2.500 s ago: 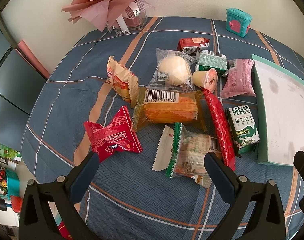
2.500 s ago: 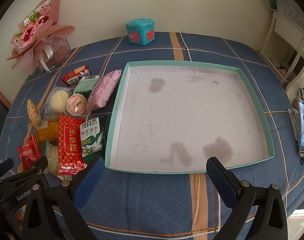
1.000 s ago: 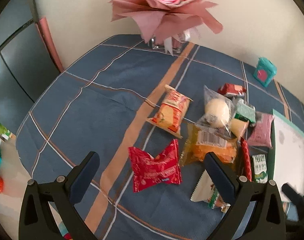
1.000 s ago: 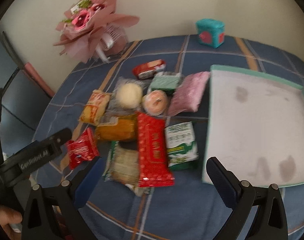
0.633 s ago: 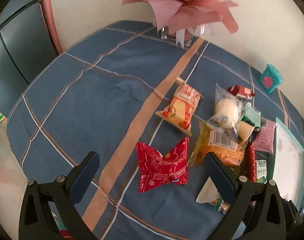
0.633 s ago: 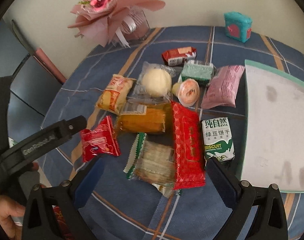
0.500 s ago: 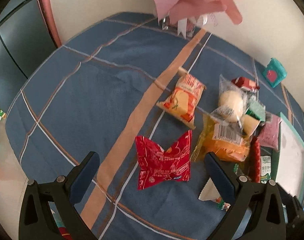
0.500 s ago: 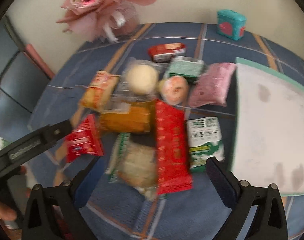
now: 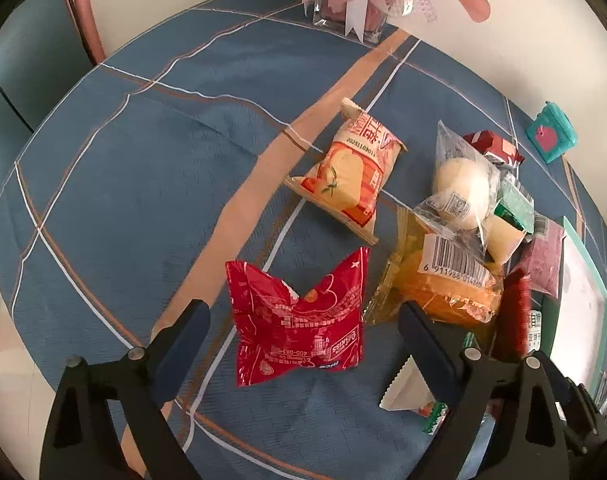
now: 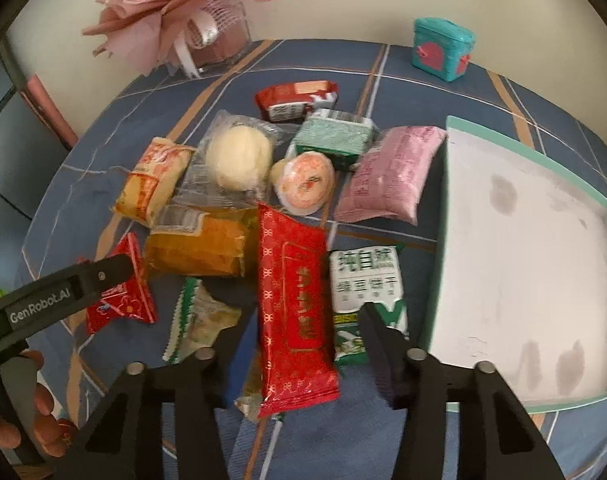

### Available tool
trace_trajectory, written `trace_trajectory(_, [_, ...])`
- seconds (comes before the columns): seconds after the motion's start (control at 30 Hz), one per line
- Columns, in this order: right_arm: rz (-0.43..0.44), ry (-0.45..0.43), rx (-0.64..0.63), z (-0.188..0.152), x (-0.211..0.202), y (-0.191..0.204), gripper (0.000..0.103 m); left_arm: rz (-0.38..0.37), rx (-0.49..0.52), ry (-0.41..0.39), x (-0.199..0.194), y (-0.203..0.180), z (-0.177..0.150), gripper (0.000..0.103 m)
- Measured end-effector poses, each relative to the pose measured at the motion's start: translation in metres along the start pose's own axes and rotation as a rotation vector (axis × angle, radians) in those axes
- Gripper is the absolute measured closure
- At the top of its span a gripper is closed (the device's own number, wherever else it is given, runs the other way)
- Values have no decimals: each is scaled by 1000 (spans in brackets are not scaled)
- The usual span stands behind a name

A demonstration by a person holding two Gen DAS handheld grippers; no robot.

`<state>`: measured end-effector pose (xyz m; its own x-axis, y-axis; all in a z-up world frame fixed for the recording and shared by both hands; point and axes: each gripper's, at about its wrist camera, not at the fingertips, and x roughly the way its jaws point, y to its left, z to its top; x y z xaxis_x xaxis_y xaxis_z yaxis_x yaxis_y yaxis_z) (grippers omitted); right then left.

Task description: Organize snacks

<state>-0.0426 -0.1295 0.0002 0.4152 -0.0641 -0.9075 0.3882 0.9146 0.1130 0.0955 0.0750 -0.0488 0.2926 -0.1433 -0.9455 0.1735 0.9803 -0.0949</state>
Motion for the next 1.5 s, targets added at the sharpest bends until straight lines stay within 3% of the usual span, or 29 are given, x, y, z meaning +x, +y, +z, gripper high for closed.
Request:
trace_trajectory(0.07, [-20, -21, 16, 1, -6, -7, 65, -6, -5, 7, 1, 0, 0, 13])
trace_trajectory(0.2, [-19, -40, 9, 1, -9, -10, 70, -16, -7, 18, 3, -2, -3, 14])
trace_trajectory(0.4, [-29, -6, -33, -1, 4, 0, 83, -23, -22, 48, 15, -1, -2, 17])
trace_trajectory(0.53, [-18, -8, -27, 1, 5, -1, 91, -25, -28, 70, 26, 1, 0, 28])
trace_trajectory(0.6, [-17, -11, -24, 1, 5, 0, 91, -14, -24, 77, 29, 1, 0, 35])
trace_trajectory(0.73, [11, -11, 13, 2, 3, -6, 91, -44, -40, 68, 28, 4, -1, 38])
trace_trajectory(1.0, [57, -51, 33, 6, -11, -12, 92, -64, -56, 15, 7, 13, -7, 39])
trace_trajectory(1.3, [113, -148, 62, 11, -46, -17, 92, -74, -69, -127, -41, 12, -14, 39])
trace_trajectory(1.5, [114, -156, 81, 12, -52, -24, 92, -91, -45, -147, -48, 0, -7, 39])
